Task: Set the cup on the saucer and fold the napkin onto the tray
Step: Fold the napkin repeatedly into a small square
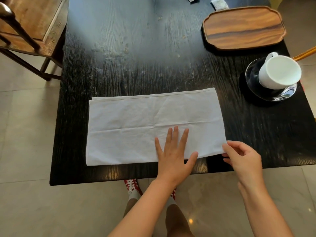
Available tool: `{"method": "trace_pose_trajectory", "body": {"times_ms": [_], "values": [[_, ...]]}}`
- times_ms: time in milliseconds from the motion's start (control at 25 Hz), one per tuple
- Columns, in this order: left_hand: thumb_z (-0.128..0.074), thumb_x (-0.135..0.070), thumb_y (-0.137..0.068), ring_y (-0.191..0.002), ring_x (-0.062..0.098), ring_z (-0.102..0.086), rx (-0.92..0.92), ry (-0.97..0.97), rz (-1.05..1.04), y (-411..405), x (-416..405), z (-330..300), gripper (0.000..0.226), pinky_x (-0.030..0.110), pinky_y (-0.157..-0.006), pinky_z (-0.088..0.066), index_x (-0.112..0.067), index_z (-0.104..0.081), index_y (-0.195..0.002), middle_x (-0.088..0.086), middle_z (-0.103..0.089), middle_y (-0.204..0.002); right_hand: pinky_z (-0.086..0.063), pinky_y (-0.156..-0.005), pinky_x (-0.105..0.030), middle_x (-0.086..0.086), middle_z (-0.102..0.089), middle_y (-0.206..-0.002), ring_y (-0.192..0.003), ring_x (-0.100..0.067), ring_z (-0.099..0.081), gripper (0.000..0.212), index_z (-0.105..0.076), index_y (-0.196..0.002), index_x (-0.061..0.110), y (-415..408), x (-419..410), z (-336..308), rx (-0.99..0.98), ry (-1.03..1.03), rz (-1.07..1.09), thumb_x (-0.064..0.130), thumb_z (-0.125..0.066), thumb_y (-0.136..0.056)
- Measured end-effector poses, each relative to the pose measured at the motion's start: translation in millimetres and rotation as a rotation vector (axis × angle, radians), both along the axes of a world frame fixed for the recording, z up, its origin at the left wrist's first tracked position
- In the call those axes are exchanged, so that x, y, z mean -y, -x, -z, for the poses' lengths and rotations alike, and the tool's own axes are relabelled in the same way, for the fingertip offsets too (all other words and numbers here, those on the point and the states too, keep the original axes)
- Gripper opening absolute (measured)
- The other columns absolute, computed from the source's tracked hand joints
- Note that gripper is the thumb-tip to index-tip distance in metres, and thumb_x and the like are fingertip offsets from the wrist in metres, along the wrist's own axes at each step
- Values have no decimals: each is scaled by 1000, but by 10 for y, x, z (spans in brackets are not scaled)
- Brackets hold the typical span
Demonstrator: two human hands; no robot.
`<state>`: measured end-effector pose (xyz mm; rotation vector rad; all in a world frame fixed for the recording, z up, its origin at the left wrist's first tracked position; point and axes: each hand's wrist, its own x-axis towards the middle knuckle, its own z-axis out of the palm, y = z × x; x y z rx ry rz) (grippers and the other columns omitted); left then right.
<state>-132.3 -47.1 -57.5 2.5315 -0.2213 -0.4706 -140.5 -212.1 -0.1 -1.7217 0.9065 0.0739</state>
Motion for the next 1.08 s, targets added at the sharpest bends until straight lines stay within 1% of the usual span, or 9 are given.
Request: {"method": "trace_pose_trajectory", "body": {"times_ms": [120,240,320,440,640,760,840,960,1080], "values": [[-33,-47,-94,-141,8,-20,-155,562,-455,-219,-57,-327,48,28,-115,-15,-33,-32,-140,-7,-32,-151,-48,-66,-23,4,-69,-82,-76,-9,-64,15,-65,-81,30,-55,-236,-245,86,46,-89,16,-64,-84],[-40,-46,-94,-106,18,-62,-607,908,-710,-712,-197,-640,35,35,-95,-46,-20,-61,-107,3,-66,-113,-49,-65,-21,7,-69,-79,-74,-4,-63,8,-68,-83,27,-132,-604,-433,124,121,-252,19,-66,-82],[-49,-47,-90,-79,12,-68,-692,883,-625,-1017,-326,-768,35,28,-74,-56,-16,-65,-92,0,-70,-89,-51,-65,-22,6,-67,-78,-74,-6,-63,5,-69,-84,24,-181,-863,-491,141,164,-349,21,-67,-81],[-63,-28,-86,-71,10,-65,-442,761,-495,-1307,-586,-815,19,14,-55,-54,-10,-68,-87,1,-68,-79,-47,-64,-13,11,-63,-78,-77,-1,-59,5,-65,-82,28,-244,-1218,-531,156,195,-455,25,-67,-80],[-64,-8,-83,-63,8,-62,-355,760,-595,-1496,-1296,-793,7,14,-54,-53,-11,-69,-80,2,-67,-73,-40,-67,3,20,-57,-77,-88,9,-52,13,-58,-79,36,-325,-1812,-509,158,218,-585,28,-68,-80],[-64,-6,-81,-63,7,-62,-310,658,-596,-1532,-1663,-779,10,14,-56,-53,-9,-71,-88,4,-68,-77,-51,-73,-13,22,-55,-74,-80,-1,-57,7,-63,-84,32,-336,-2097,-489,155,262,-685,30,-69,-80],[-65,-7,-78,-60,2,-63,-211,578,-550,-1503,-1928,-740,13,13,-54,-51,-15,-73,-84,-1,-71,-75,-47,-82,-27,21,-54,-71,-67,-2,-56,8,-66,-84,29,-305,-2297,-460,179,331,-713,30,-70,-78],[-67,-11,-79,-73,-1,-66,-139,481,-529,-1403,-2297,-610,14,15,-64,-52,-19,-74,-86,-7,-72,-81,-26,-88,-21,19,-58,-71,-61,5,-47,8,-68,-83,27,-262,-2617,-394,205,423,-732,30,-72,-76],[-67,-12,-81,-84,10,-66,-143,365,-549,-1342,-2519,-401,12,27,-79,-52,-14,-74,-91,-1,-72,-86,-24,-90,-28,11,-67,-73,-65,1,-48,8,-70,-83,26,-268,-2882,-295,171,472,-760,30,-71,-77]]}}
